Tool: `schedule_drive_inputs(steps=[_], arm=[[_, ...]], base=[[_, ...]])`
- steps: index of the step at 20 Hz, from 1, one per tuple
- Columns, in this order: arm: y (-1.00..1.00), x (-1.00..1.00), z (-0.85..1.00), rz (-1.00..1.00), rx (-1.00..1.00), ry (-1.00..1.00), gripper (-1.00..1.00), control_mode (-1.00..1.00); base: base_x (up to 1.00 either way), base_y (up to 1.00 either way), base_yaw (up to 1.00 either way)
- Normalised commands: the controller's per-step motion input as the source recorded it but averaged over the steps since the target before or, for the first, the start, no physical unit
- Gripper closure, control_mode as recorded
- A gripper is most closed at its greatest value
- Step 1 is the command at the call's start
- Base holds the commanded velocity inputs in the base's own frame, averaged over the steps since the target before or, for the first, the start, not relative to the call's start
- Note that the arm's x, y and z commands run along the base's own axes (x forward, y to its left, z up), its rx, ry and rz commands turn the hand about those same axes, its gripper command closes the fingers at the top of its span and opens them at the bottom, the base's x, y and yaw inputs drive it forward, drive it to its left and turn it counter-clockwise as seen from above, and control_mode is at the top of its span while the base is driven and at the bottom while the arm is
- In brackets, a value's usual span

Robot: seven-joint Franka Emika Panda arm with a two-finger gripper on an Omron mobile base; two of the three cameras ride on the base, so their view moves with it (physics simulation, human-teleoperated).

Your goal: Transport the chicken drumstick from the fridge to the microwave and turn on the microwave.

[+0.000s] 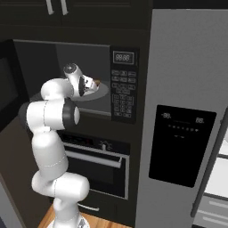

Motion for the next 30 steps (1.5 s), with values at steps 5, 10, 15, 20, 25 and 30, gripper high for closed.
schedule_drive_inputs(steps=[5, 10, 15, 20, 25, 30], arm=[[0.04, 0.09, -0.1, 0.0, 0.0, 0.0, -1.0, -1.0], [0.02, 0.02, -0.01, 0.0, 0.0, -0.02, -1.0, -1.0], [0.0, 0.0, 0.0, 0.0, 0.0, -0.13, -1.0, -1.0], [0.0, -0.23, 0.14, 0.0, 0.0, -0.33, -1.0, -1.0], [0.08, -0.39, 0.2, 0.0, 0.0, -0.33, -1.0, -1.0], [0.01, -0.66, 0.33, 0.0, 0.0, -0.19, -1.0, -1.0]], base=[[0.0, 0.0, 0.0], [0.0, 0.0, 0.0], [0.0, 0.0, 0.0], [0.0, 0.0, 0.0], [0.0, 0.0, 0.0], [0.0, 0.0, 0.0]])
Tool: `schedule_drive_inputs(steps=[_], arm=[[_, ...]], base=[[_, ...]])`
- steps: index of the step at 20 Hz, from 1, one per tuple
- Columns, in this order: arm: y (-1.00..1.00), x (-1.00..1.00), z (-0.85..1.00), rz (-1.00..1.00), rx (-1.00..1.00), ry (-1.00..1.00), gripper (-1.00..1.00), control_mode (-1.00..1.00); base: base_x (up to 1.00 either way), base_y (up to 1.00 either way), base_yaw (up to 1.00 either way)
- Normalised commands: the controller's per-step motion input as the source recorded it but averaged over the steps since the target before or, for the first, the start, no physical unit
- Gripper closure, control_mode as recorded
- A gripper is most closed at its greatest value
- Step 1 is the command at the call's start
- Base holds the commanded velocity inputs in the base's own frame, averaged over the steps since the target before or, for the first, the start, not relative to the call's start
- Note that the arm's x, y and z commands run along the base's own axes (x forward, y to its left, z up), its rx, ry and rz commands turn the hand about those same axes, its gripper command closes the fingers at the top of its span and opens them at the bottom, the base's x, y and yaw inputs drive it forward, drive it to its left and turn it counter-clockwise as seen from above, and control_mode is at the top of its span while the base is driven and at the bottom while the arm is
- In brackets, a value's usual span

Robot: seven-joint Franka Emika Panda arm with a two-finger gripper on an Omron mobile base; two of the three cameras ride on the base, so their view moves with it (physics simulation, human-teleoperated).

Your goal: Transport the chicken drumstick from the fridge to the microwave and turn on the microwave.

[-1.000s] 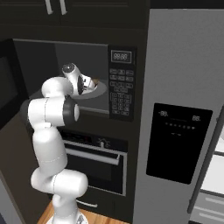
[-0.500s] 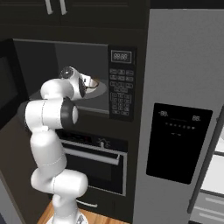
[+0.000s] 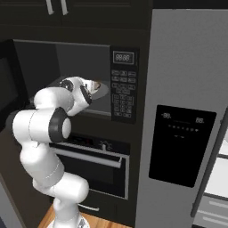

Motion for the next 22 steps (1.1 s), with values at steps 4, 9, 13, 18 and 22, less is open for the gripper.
schedule_drive_inputs(steps=[4, 9, 13, 18, 22], arm=[[0.0, -0.83, 0.36, 0.0, 0.06, -0.01, -1.0, -1.0], [0.03, -0.92, 0.44, 0.0, 0.1, 0.01, -1.0, -1.0], [0.0, -0.9, 0.7, 0.0, 0.13, 0.09, -1.0, -1.0], [0.0, -0.86, 0.85, 0.01, 0.14, 0.11, -1.0, -1.0], [0.0, -0.86, 0.6, 0.0, 0.13, 0.15, -1.0, -1.0]], base=[[0.0, 0.0, 0.0], [0.0, 0.0, 0.0], [0.0, 0.0, 0.0], [0.0, 0.0, 0.0], [0.0, 0.0, 0.0]])
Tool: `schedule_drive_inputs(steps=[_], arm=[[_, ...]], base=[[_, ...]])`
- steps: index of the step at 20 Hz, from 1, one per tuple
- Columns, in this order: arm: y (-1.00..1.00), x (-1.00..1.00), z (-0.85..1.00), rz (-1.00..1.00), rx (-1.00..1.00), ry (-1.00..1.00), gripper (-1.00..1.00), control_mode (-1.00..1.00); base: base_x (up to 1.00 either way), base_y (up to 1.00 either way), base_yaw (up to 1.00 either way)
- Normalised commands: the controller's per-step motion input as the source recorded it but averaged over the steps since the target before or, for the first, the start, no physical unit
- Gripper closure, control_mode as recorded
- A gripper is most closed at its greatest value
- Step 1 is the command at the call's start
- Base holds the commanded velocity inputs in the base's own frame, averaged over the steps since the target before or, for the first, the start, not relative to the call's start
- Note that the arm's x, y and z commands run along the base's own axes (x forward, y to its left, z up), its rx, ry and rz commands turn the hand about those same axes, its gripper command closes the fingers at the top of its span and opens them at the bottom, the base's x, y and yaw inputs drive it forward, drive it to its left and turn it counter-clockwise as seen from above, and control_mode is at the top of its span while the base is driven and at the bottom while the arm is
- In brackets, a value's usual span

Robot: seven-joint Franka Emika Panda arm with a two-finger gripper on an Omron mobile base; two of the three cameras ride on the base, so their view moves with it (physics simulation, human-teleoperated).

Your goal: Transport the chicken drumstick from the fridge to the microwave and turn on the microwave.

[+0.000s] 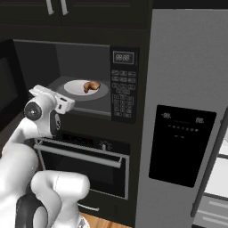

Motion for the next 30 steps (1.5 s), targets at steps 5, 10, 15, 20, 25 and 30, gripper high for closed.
schedule_drive_inputs(steps=[5, 10, 15, 20, 25, 30], arm=[[-0.11, -0.83, 0.3, 0.0, 0.05, 0.24, -1.0, -1.0], [-0.12, -0.73, 0.04, 0.0, 0.0, 0.28, -1.0, -1.0], [-0.13, -0.67, 0.01, 0.0, -0.05, 0.28, -1.0, -1.0], [-0.16, -0.41, -0.15, 0.01, -0.12, 0.22, -1.0, -1.0], [-0.52, -0.5, -0.46, 0.22, -0.1, 0.04, -1.0, -1.0], [-0.61, -0.57, -0.67, 0.26, -0.06, 0.0, -1.0, -1.0]], base=[[0.0, 0.0, 0.0], [0.0, 0.0, 0.0], [0.0, 0.0, 0.0], [0.0, 0.0, 0.0], [0.0, 0.0, 0.0], [0.0, 0.0, 0.0]])
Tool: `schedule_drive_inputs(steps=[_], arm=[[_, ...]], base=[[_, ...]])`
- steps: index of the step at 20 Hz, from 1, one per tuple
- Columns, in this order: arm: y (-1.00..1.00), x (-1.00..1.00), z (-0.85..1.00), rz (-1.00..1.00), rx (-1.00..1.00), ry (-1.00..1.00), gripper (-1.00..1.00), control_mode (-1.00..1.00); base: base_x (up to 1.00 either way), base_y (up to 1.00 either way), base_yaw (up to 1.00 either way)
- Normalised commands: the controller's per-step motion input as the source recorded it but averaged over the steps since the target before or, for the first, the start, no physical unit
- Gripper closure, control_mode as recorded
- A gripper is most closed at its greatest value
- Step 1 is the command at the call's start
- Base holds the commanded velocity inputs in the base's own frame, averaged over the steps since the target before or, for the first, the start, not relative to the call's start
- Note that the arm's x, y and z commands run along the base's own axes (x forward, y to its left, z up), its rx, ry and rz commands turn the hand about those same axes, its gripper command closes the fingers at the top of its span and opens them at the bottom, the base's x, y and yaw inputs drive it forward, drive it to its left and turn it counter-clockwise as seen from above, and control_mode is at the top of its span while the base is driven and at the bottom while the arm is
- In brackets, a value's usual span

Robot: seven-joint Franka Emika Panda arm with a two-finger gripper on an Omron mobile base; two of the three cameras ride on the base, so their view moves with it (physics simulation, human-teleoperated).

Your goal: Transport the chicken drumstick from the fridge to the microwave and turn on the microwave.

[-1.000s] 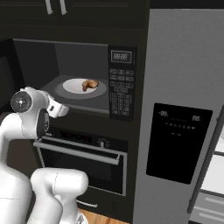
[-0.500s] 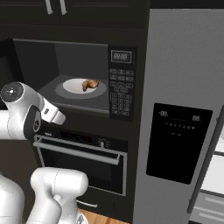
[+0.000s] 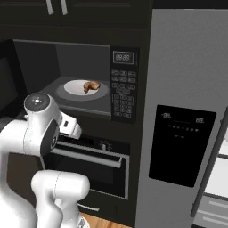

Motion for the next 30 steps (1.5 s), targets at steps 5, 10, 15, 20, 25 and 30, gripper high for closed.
schedule_drive_inputs(steps=[5, 10, 15, 20, 25, 30], arm=[[-0.03, -0.35, -0.63, 0.13, -0.12, 0.0, -1.0, -1.0], [0.31, -0.46, -0.33, 0.0, -0.22, -0.09, -1.0, -1.0], [0.12, -0.79, -0.13, 0.0, -0.16, -0.41, -1.0, -1.0], [0.01, -0.94, -0.13, 0.0, -0.15, -0.58, -1.0, -1.0], [0.05, -0.87, -0.26, 0.03, -0.18, -0.53, -1.0, -1.0], [0.18, -0.69, -0.32, 0.06, -0.25, -0.32, -1.0, -1.0]], base=[[0.0, 0.0, 0.0], [0.0, 0.0, 0.0], [0.0, 0.0, 0.0], [0.0, 0.0, 0.0], [0.0, 0.0, 0.0], [0.0, 0.0, 0.0]])
